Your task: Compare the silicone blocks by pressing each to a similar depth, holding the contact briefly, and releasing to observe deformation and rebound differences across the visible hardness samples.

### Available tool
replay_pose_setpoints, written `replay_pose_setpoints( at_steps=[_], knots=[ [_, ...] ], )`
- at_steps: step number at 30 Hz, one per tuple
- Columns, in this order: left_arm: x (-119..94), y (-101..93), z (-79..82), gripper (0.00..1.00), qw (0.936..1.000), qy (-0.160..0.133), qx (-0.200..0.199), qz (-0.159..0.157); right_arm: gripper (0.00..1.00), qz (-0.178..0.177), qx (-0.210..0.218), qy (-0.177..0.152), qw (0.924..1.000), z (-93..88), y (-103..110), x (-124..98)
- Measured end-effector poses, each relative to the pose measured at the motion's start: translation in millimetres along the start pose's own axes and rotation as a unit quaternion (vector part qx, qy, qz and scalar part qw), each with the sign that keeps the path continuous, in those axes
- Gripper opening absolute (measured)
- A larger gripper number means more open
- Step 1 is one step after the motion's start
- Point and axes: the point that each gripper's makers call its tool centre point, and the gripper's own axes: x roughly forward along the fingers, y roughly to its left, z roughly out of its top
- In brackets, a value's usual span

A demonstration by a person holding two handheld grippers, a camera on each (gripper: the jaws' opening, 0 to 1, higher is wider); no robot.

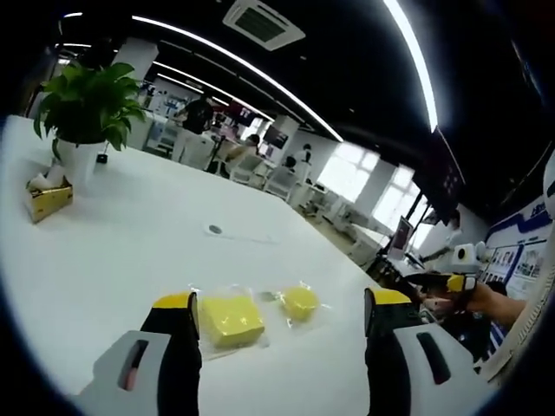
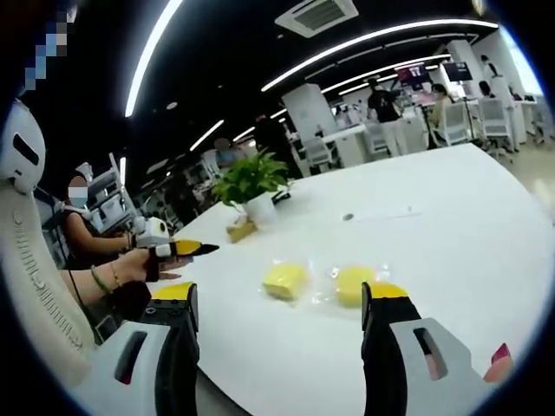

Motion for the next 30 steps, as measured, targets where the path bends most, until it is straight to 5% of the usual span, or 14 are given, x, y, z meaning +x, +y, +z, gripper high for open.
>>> replay_pose_setpoints(
  at_steps=[30],
  knots=[
    [63,69.7,-33.0,0.73,0.9977,0.047,-0.048,0.006,0.71,-0.018,0.011,0.050,0.9985,-16.2,-19,24]
  ],
)
